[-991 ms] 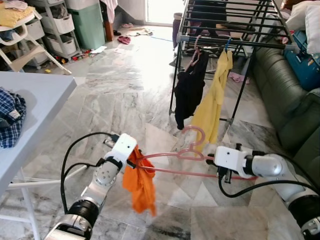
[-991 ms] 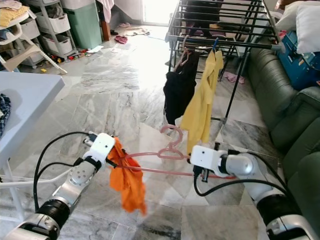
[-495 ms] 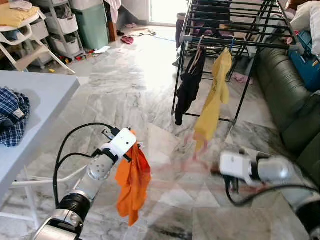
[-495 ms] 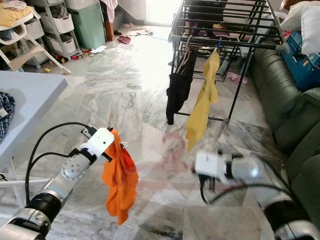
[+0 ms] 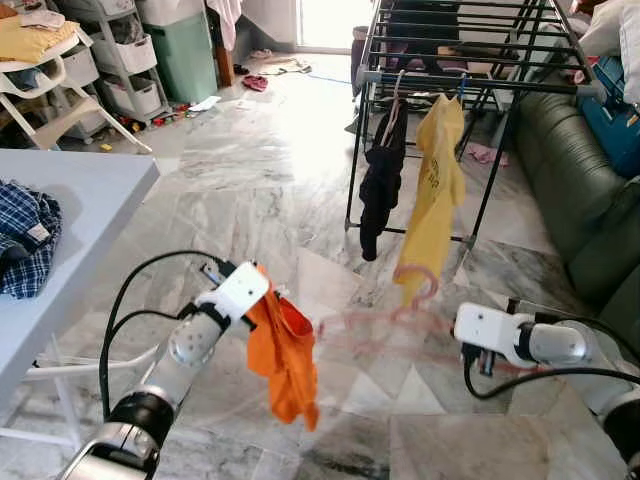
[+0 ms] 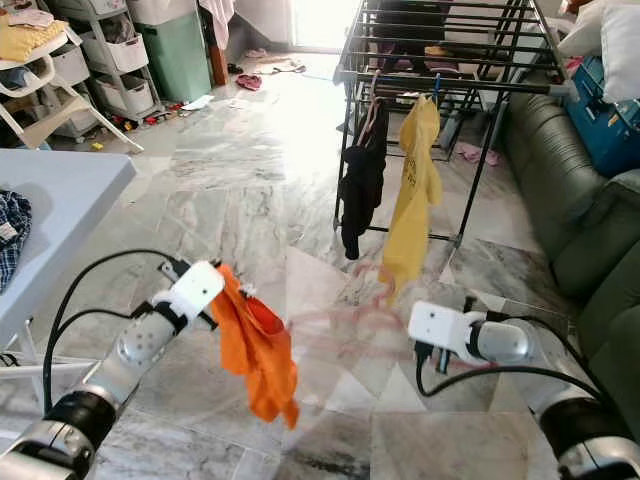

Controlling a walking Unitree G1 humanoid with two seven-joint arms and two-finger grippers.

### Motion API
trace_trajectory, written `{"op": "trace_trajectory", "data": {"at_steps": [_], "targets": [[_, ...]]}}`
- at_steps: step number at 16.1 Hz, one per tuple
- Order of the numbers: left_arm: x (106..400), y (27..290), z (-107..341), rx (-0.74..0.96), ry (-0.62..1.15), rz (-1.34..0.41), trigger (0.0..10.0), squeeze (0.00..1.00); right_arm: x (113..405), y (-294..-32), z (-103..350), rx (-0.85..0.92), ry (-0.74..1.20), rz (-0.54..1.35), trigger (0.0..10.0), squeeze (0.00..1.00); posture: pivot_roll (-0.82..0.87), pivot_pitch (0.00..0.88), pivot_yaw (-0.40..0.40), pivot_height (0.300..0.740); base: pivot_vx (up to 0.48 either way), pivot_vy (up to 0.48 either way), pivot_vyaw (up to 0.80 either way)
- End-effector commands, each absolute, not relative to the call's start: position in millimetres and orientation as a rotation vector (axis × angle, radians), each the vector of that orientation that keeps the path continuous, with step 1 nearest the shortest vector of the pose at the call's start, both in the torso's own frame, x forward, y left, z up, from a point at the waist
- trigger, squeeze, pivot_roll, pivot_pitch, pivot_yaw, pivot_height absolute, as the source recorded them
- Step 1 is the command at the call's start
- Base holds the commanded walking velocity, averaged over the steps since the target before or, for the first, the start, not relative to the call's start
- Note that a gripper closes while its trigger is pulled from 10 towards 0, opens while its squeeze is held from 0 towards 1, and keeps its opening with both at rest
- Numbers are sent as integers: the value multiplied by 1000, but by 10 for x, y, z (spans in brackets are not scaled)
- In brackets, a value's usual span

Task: Hang hanger

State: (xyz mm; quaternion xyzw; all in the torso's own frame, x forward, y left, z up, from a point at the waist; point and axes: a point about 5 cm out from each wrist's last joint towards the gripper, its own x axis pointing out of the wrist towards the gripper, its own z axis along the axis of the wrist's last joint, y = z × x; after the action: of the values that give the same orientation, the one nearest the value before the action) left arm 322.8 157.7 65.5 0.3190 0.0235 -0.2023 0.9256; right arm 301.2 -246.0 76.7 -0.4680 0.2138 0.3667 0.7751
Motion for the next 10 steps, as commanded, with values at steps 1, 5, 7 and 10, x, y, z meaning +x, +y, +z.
{"op": "trace_trajectory", "data": {"at_steps": [1, 5, 7, 10], "targets": [[3236, 1563, 704, 678, 20, -435, 10000, 0, 3047, -2425, 798, -1013, 434, 783, 10000, 0, -69, 0, 43, 740, 0, 0, 0], [3214, 1616, 662, 699, 45, -434, 10000, 0, 3016, -2384, 795, -963, 425, 824, 10000, 0, -72, 0, 52, 740, 0, 0, 0], [3231, 1528, 730, 681, 7, -458, 10000, 0, 3029, -2405, 780, -970, 430, 812, 10000, 0, -73, 0, 56, 740, 0, 0, 0], [3237, 1423, 832, 664, -45, -489, 10000, 0, 3035, -2347, 765, -960, 426, 822, 10000, 0, -69, 0, 60, 740, 0, 0, 0]]}}
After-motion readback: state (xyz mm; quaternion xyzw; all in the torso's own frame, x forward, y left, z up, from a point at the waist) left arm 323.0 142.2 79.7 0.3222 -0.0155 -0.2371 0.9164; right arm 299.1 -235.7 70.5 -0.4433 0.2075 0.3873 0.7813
